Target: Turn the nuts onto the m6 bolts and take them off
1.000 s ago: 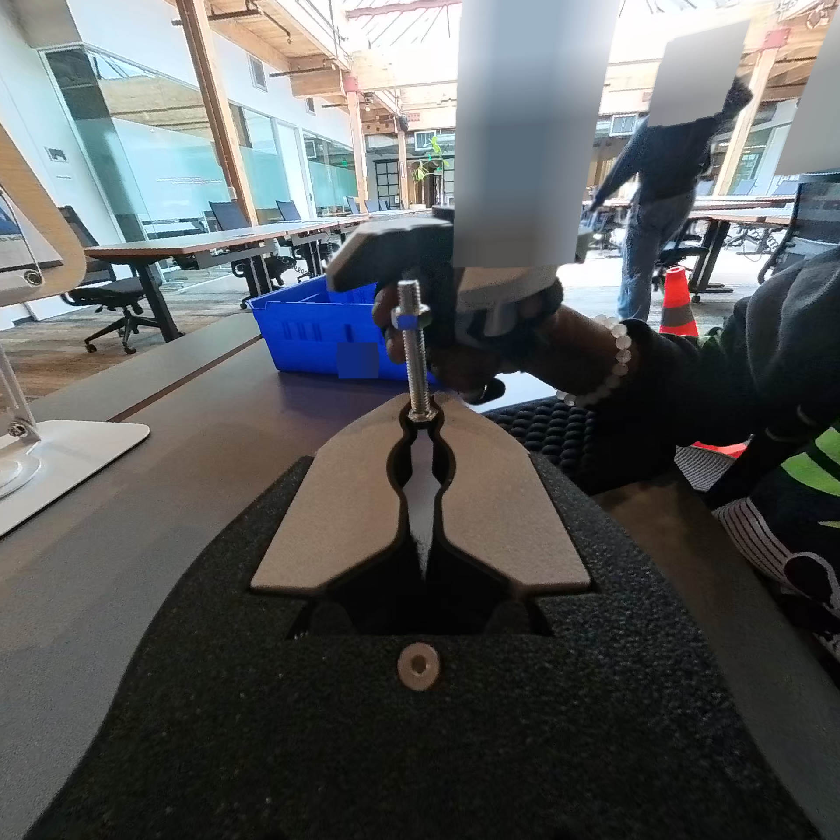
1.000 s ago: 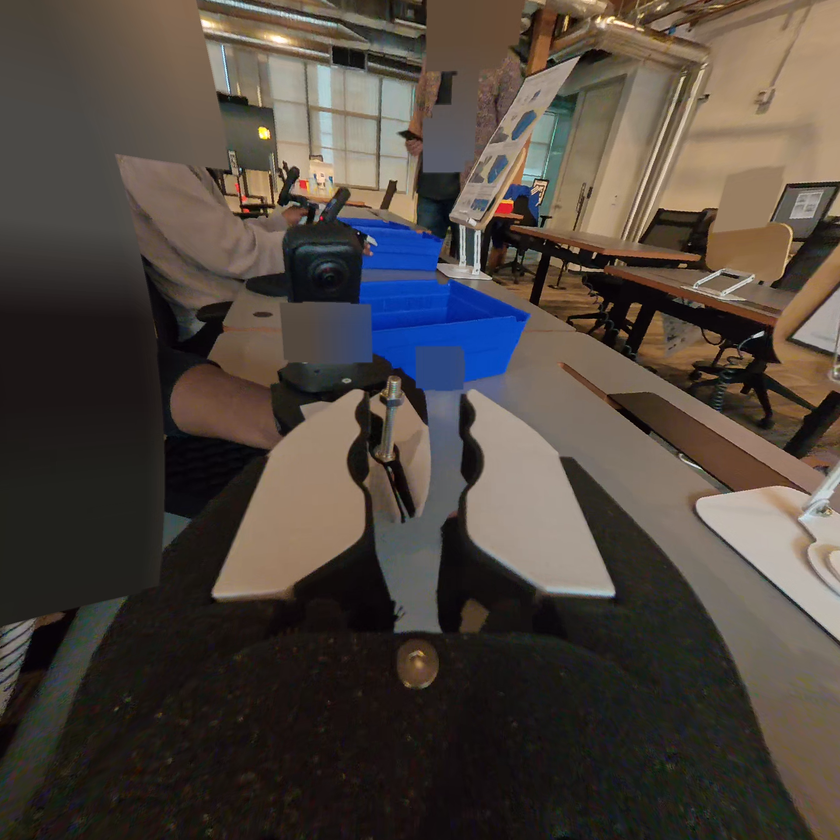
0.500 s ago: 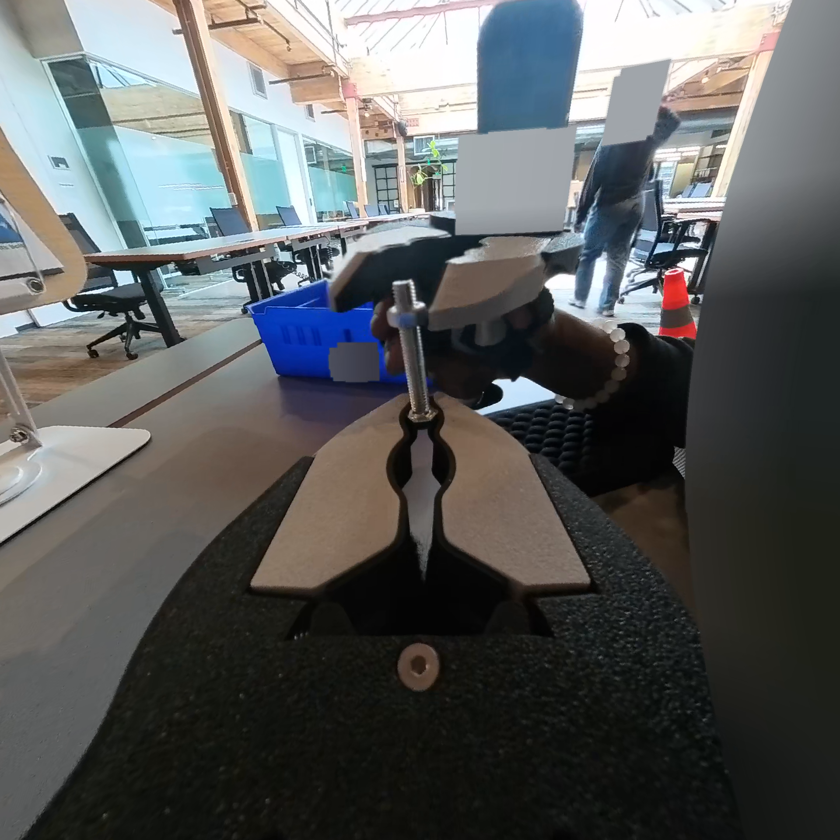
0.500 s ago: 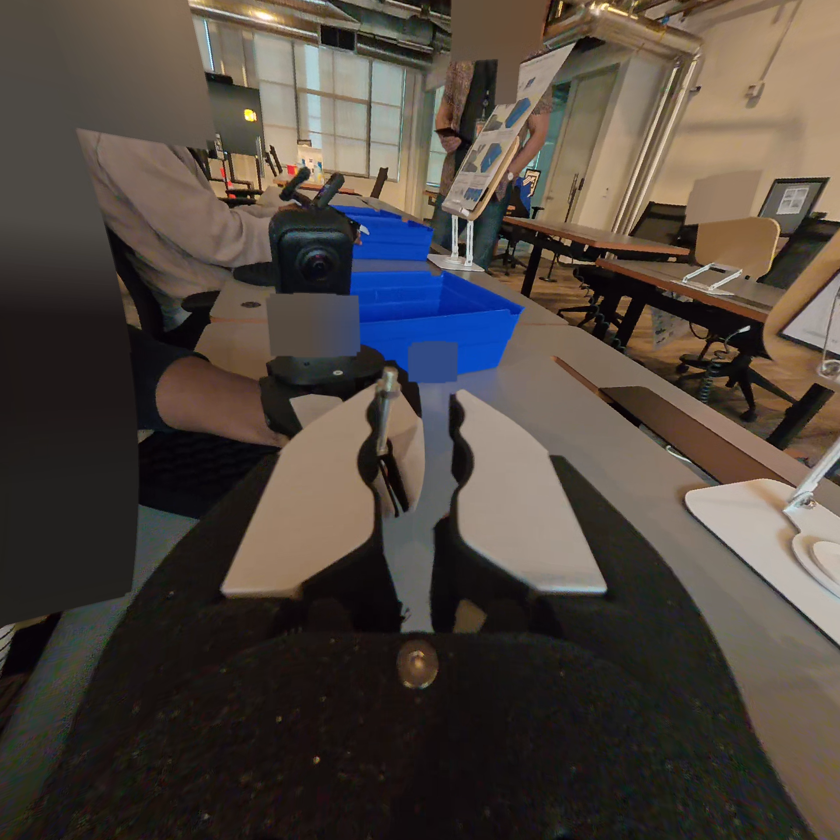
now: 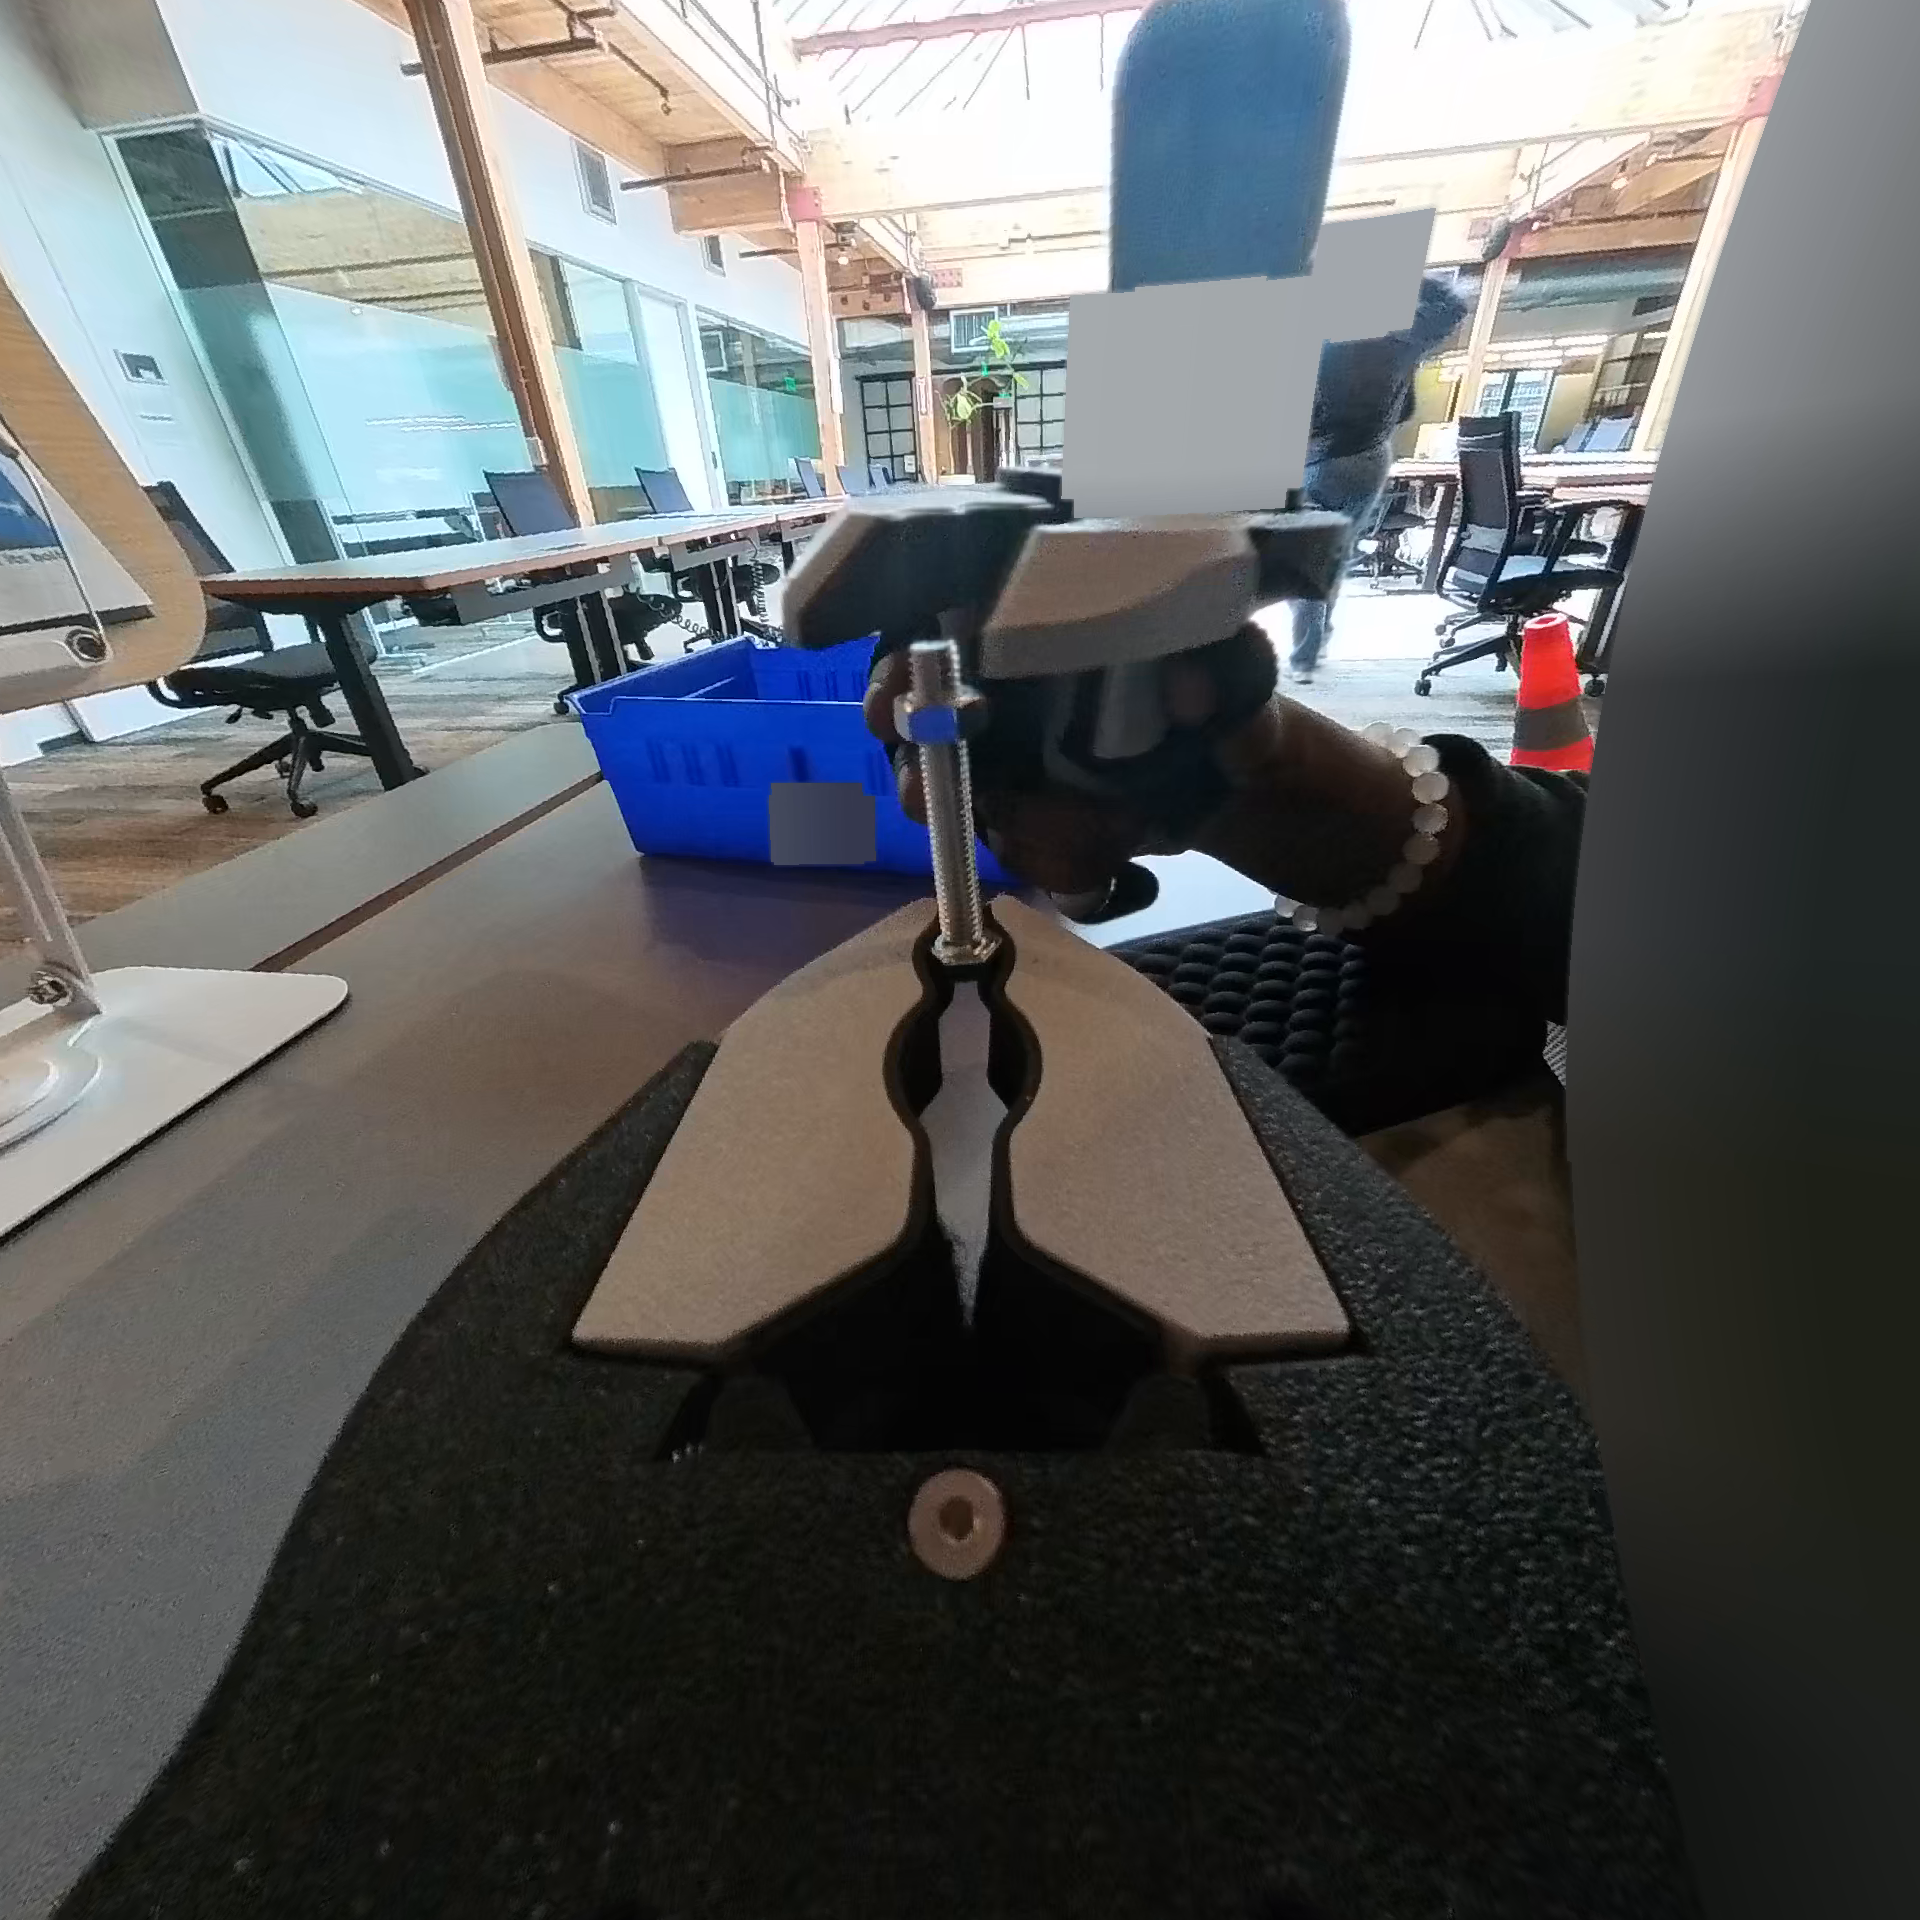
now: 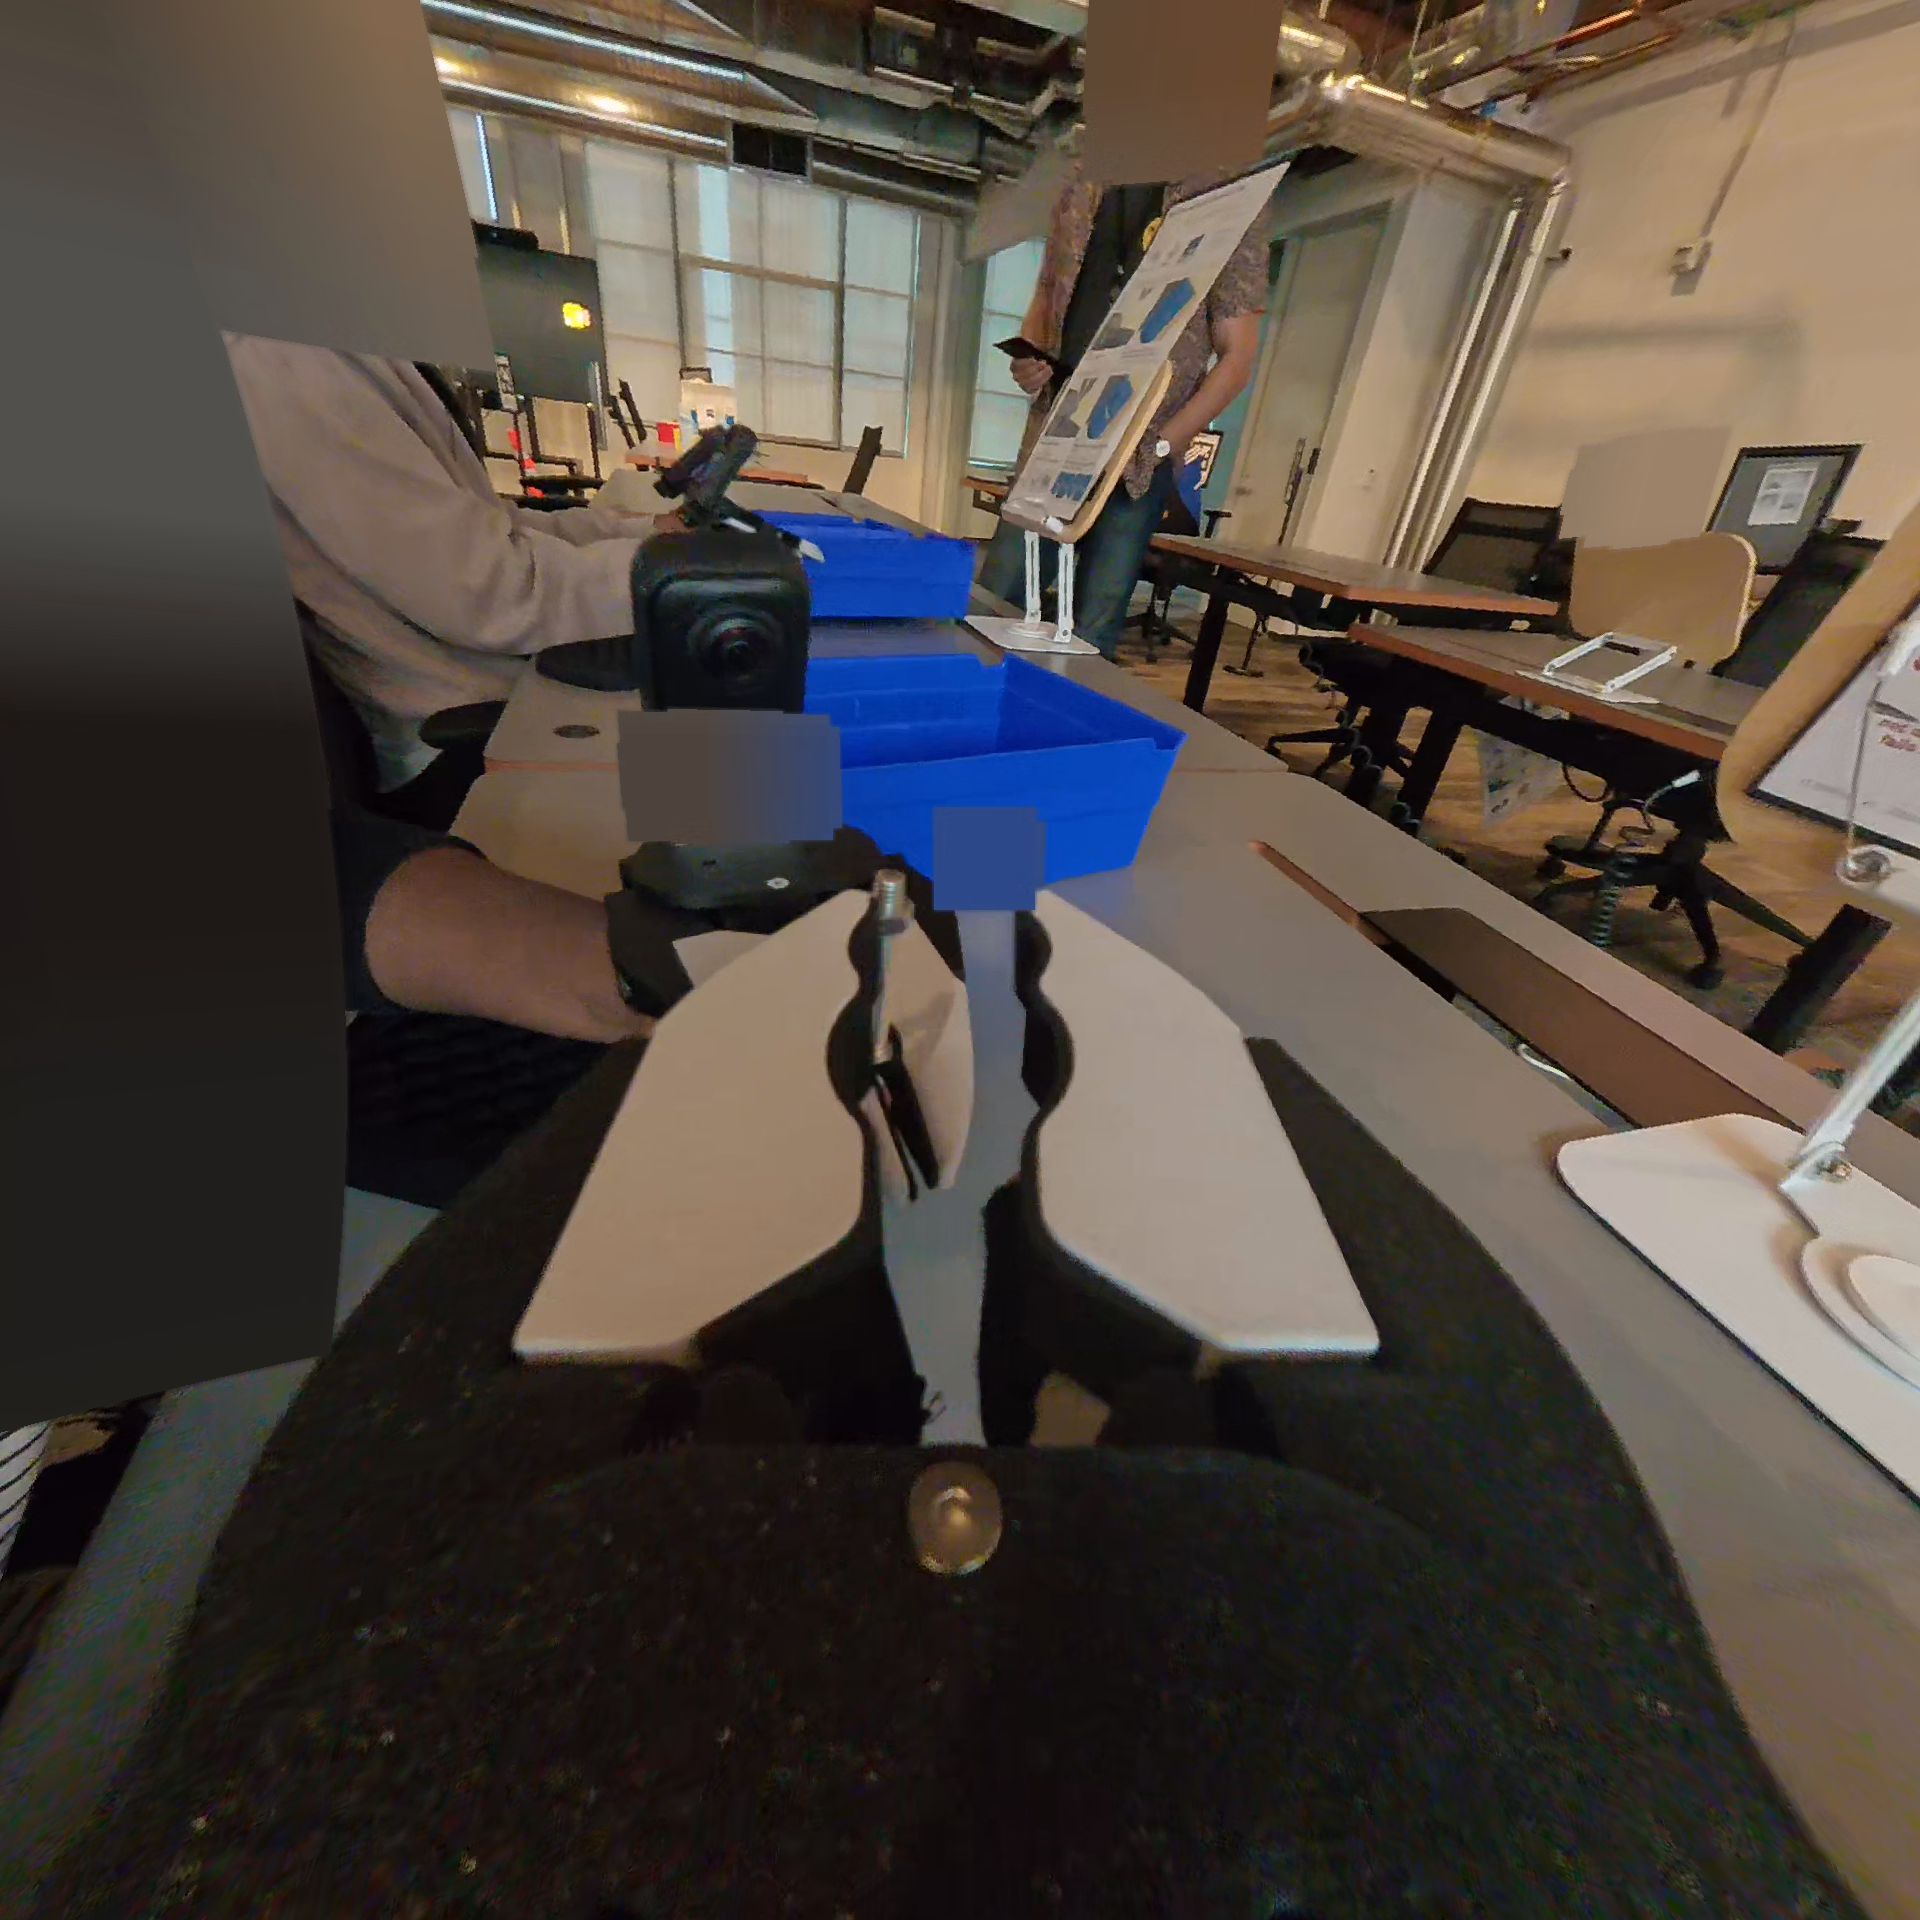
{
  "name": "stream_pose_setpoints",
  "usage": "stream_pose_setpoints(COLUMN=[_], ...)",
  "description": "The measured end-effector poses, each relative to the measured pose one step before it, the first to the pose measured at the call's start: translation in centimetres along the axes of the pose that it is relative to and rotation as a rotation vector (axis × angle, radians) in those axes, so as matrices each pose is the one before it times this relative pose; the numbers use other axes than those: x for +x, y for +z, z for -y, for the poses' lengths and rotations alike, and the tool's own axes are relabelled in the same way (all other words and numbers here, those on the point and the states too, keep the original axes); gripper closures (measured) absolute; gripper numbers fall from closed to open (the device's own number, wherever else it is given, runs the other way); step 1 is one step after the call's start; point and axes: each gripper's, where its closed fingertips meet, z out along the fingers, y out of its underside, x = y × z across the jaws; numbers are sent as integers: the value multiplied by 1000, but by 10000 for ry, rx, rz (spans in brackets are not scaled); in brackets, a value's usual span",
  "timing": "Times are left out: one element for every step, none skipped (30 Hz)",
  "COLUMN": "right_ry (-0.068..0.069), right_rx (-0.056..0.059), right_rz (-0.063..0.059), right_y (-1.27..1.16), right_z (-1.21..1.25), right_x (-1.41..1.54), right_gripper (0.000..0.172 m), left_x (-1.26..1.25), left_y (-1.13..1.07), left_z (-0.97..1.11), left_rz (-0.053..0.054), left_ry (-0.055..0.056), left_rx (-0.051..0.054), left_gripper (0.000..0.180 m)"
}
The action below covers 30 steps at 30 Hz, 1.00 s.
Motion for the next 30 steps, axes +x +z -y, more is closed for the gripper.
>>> stream_pose_setpoints(right_ry=[-85,-83,-46,14,47,34,35,36,55,45,9,-24,-42,-43,-14,24,50,80,24,35,25,-23,-51,-49,-51,-28,21,86,75,2], right_rx=[-93,-117,-61,0,5,37,76,78,63,54,-5,-109,-157,-123,-50,16,55,58,77,33,43,42,-30,-88,-93,-47,7,56,73,71], right_rz=[22,-13,-2,-18,-55,-84,-161,-90,35,128,161,136,54,13,-36,-54,9,-155,-91,6,83,125,96,29,-29,-59,1,-23,-215,-52], right_y=[193,166,89,3,-82,-165,-219,-179,-87,34,150,221,239,194,66,-74,-173,-211,-196,-82,53,140,198,198,134,7,-116,-202,-240,-182], right_z=[-122,-141,-95,-13,0,58,117,137,135,93,-19,-182,-251,-196,-102,9,67,68,91,63,99,78,-20,-97,-118,-81,-27,45,88,121], right_x=[-181,-108,-67,34,157,231,357,229,5,-218,-332,-320,-190,-86,37,138,121,361,267,60,-155,-306,-304,-180,-31,99,105,186,461,190], right_gripper=[142,138,137,137,141,146,154,158,158,157,152,146,141,138,138,143,147,155,158,159,158,154,148,143,141,141,143,149,157,158], left_x=[46,30,26,23,-5,-28,-15,-33,-39,-24,1,19,28,38,34,15,-31,-55,-49,-42,0,18,34,55,39,45,-6,-70,-50,-48], left_y=[45,30,11,1,-14,-23,-21,-15,11,16,7,22,21,22,2,-13,-20,-54,-30,-18,21,36,39,39,29,11,-12,-30,-55,-43], left_z=[-52,-40,17,35,25,41,34,9,-17,-22,-32,-12,-13,1,6,25,47,74,43,2,-46,-44,-50,-62,-32,10,28,42,82,46], left_rz=[-16,-2,-7,-6,10,6,-6,5,15,9,-1,-6,-5,-6,-10,-9,13,6,12,19,5,-7,-9,-14,-15,-12,7,27,-5,8], left_ry=[17,23,5,6,17,-4,-19,-13,-11,-10,1,5,10,17,11,4,-13,-17,-5,4,3,0,11,22,15,9,4,-22,-34,-18], left_rx=[-24,-16,5,10,10,16,19,7,-4,-8,-9,-9,-10,-8,3,11,20,41,25,-6,-19,-17,-23,-32,-17,6,13,25,48,27], left_gripper=[177,177,177,177,177,177,177,177,177,177,177,177,177,177,177,177,177,177,177,177,177,177,177,177,177,177,177,177,177,177])
